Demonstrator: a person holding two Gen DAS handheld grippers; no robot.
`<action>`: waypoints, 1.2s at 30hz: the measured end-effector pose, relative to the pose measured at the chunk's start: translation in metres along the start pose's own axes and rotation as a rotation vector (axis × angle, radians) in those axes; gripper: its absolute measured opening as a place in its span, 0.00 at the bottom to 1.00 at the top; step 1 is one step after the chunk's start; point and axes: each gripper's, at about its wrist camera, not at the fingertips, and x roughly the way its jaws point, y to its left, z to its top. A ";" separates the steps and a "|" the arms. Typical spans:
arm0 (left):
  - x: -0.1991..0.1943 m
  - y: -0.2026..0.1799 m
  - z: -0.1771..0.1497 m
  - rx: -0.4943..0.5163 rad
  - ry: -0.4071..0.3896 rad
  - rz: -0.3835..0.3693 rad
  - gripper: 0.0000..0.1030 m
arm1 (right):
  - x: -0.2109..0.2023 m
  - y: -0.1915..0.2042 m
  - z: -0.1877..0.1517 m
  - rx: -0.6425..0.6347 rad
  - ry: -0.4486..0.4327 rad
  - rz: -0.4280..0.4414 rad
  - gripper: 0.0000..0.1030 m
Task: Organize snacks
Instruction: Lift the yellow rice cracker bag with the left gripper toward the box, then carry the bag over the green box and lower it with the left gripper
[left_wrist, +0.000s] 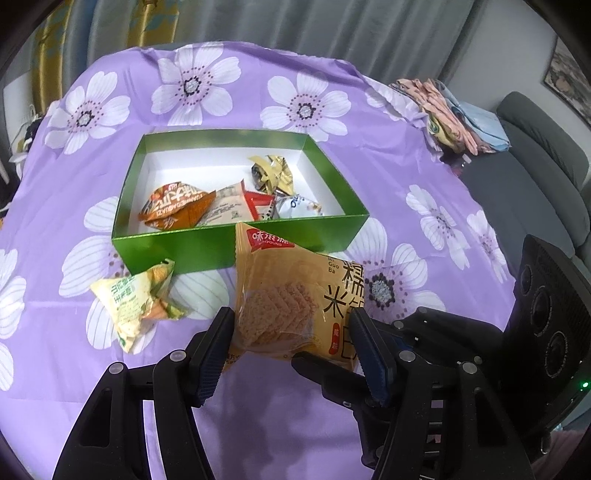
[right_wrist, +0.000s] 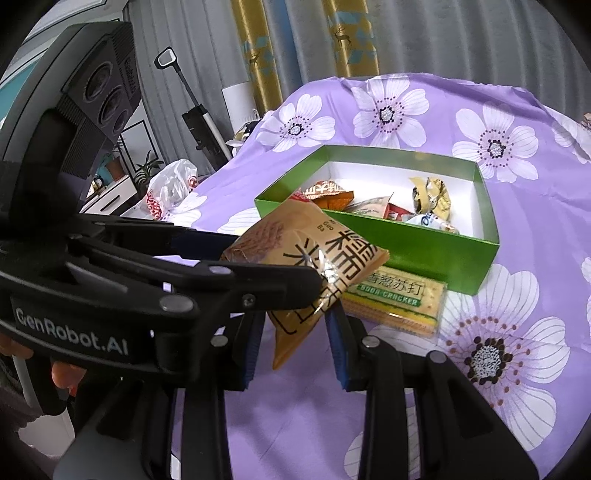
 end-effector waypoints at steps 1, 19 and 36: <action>0.000 0.000 0.001 0.002 -0.002 -0.001 0.62 | 0.000 -0.001 0.001 0.000 -0.003 -0.002 0.33; -0.002 -0.011 0.032 0.059 -0.045 0.011 0.62 | -0.005 -0.013 0.022 -0.003 -0.070 -0.033 0.33; 0.001 -0.012 0.063 0.084 -0.080 0.012 0.62 | -0.005 -0.024 0.044 -0.017 -0.115 -0.060 0.33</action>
